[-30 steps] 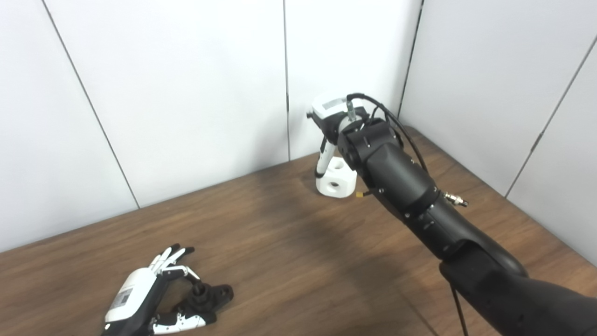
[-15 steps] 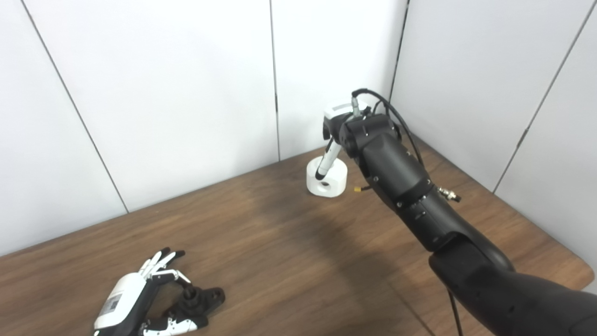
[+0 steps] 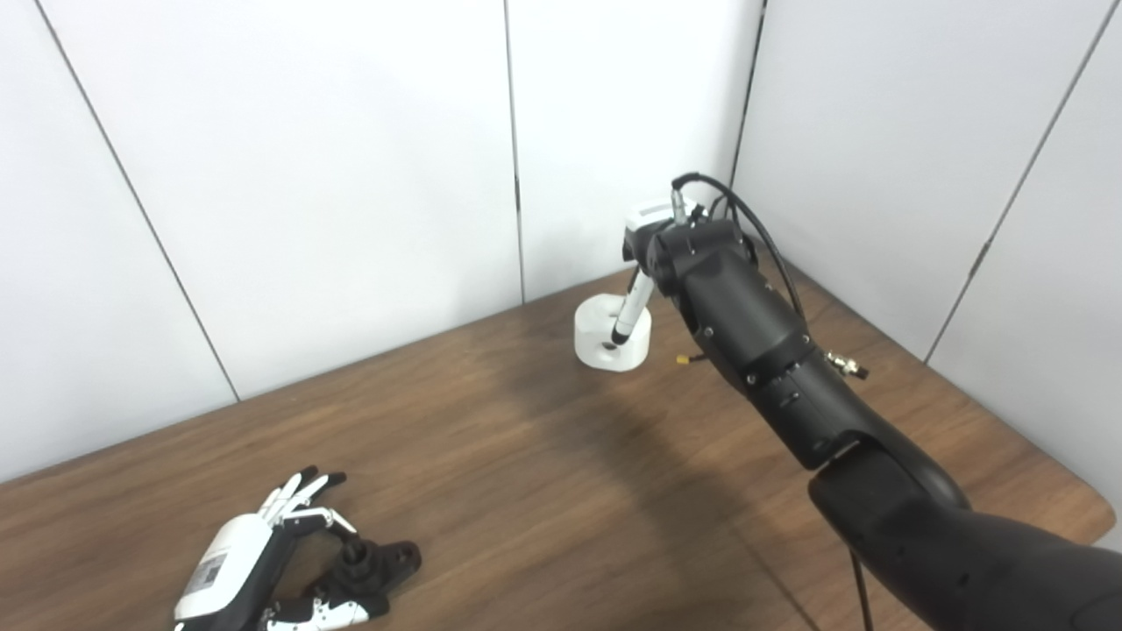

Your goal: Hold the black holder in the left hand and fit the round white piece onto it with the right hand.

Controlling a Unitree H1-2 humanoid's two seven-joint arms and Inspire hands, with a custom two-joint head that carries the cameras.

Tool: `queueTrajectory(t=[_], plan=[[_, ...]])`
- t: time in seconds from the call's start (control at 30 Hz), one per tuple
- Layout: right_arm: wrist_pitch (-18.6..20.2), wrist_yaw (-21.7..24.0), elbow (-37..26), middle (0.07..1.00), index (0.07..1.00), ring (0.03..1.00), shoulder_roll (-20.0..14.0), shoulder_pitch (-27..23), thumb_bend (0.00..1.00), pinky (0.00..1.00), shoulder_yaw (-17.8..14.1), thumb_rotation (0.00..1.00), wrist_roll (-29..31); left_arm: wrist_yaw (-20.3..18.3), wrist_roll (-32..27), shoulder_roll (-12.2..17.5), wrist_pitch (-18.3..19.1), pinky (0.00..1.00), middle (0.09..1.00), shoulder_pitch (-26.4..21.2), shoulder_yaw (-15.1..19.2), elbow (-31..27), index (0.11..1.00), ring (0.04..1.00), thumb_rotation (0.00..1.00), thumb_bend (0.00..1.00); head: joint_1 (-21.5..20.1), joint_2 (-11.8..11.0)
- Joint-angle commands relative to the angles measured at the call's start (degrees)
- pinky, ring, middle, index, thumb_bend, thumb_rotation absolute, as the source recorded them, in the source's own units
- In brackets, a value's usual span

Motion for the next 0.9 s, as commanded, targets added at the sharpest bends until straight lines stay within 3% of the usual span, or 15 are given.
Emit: queueTrajectory(t=[0.0,0.4,0.87], plan=[[0.83,-3.19,-0.13,1.000,0.863,1.000,-1.90,-2.96,1.00,1.00,-0.19,0.43,0.01,-2.71,2.16,2.57,2.88,1.00,0.926,4.06,-0.50,4.10,0.482,1.000,0.05,0.52,0.15,0.02],[1.18,-8.34,6.40,1.000,0.810,1.000,-0.61,-3.77,1.00,1.00,-1.01,0.41,3.27,-2.95,2.94,2.55,3.45,1.00,0.927,4.81,-0.33,2.50,0.482,1.000,0.05,0.52,1.12,0.31],[1.17,-11.10,8.62,1.000,0.777,1.000,0.94,-3.57,0.99,1.00,-0.47,0.40,3.98,-3.84,2.75,2.23,4.55,1.00,0.929,5.69,0.05,1.27,0.483,1.000,0.05,0.52,2.35,0.89]])
